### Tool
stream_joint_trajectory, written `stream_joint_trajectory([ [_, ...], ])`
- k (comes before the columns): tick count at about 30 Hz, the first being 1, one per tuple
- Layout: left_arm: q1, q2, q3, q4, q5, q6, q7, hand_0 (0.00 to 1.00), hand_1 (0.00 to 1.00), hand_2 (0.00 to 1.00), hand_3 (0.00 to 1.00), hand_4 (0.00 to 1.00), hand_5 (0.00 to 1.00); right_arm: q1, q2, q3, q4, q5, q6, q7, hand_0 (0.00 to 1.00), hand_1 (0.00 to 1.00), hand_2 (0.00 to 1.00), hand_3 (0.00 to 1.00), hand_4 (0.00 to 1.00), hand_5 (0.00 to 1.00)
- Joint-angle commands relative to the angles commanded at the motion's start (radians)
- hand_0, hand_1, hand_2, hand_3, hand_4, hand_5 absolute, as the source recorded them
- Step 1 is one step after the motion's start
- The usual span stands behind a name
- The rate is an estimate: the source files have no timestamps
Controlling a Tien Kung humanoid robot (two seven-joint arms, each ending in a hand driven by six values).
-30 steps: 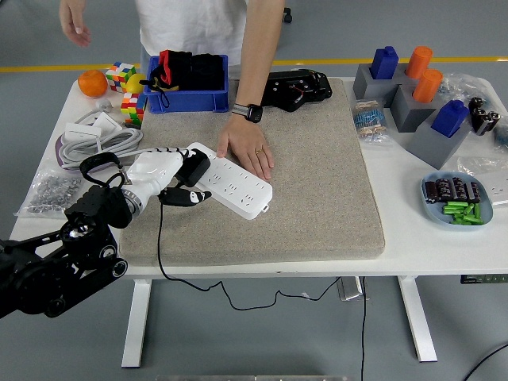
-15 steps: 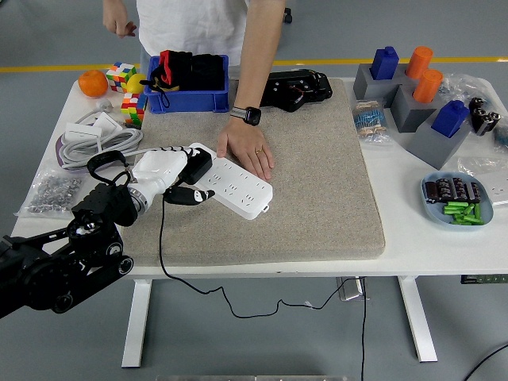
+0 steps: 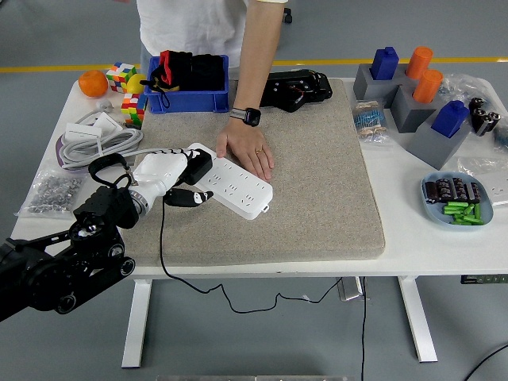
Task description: Press the white button,pick up the black plug,place it near the board,insert it into the board
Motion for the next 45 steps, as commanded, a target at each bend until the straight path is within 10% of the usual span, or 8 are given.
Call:
stream_joint_trajectory([
  [12,0.057,0.014,-0.237,-0.102,-0.003,0.061,-0.053,0.831,0.901,0.867,0.817,0.816,0.563,-0.001,0.002,0.007,0.001,-0.002,-0.001,0.001,0.576,0.534,0.547,0.510,0.644,0.381],
  [28,0.265,-0.041,-0.651,-0.205,-0.314,0.288,-0.408,0.847,0.912,0.874,0.825,0.810,0.566,0.000,0.004,-0.004,0.003,-0.003,-0.001,0.000,0.576,0.534,0.546,0.510,0.643,0.381],
  [45,0.378,-0.093,-0.945,-0.182,-0.330,0.278,-0.422,0.849,0.909,0.871,0.811,0.809,0.573,0.003,0.000,-0.015,0.003,-0.001,-0.001,0.001,0.576,0.535,0.547,0.510,0.643,0.382],
])
